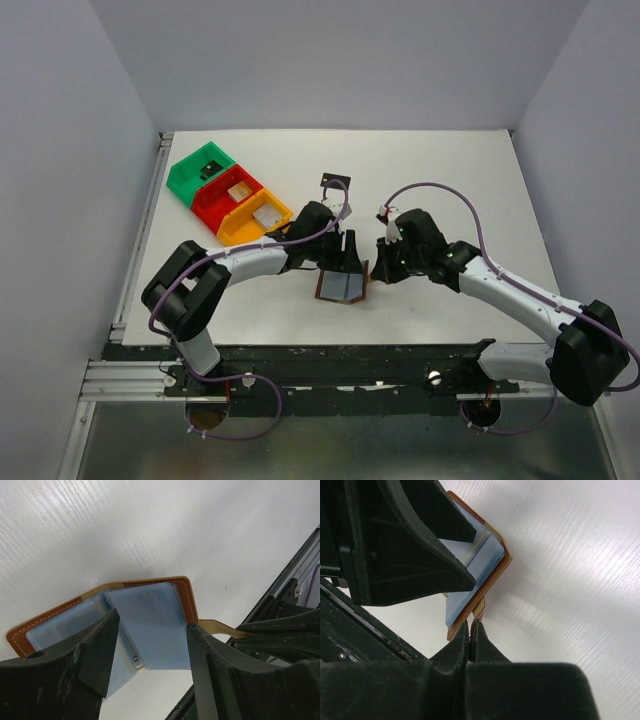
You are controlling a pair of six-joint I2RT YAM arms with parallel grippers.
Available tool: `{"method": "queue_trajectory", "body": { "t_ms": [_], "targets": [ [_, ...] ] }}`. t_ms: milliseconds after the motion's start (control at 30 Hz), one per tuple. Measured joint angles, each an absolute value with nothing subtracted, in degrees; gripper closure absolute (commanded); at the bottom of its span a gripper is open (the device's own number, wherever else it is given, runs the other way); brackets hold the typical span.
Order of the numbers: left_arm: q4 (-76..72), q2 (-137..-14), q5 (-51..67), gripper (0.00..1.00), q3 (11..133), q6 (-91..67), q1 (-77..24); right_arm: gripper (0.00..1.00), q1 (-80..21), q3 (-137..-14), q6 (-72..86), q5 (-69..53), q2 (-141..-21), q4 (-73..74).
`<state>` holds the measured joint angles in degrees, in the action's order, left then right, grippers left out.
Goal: Take the credit cards out of the card holder
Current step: Remove the credit card from the card holder.
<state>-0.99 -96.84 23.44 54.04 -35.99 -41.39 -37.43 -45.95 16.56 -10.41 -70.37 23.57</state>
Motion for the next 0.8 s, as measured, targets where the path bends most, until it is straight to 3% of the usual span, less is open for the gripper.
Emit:
{"method": "queue_trajectory", "body": {
  "t_ms": [400,800],
  "targets": [
    [0.05,-98.54,23.44,0.40,55.53,-35.20,-42.02,1.00,-37.43,-46.54,16.49,-10.44,-70.48,23.59],
    [0.34,-98.04,22.48,0.32,55.35,-35.16,-42.02,1.00,-37.43,-46.54,16.40,-10.41,-70.50,23.59]
  ]
}}
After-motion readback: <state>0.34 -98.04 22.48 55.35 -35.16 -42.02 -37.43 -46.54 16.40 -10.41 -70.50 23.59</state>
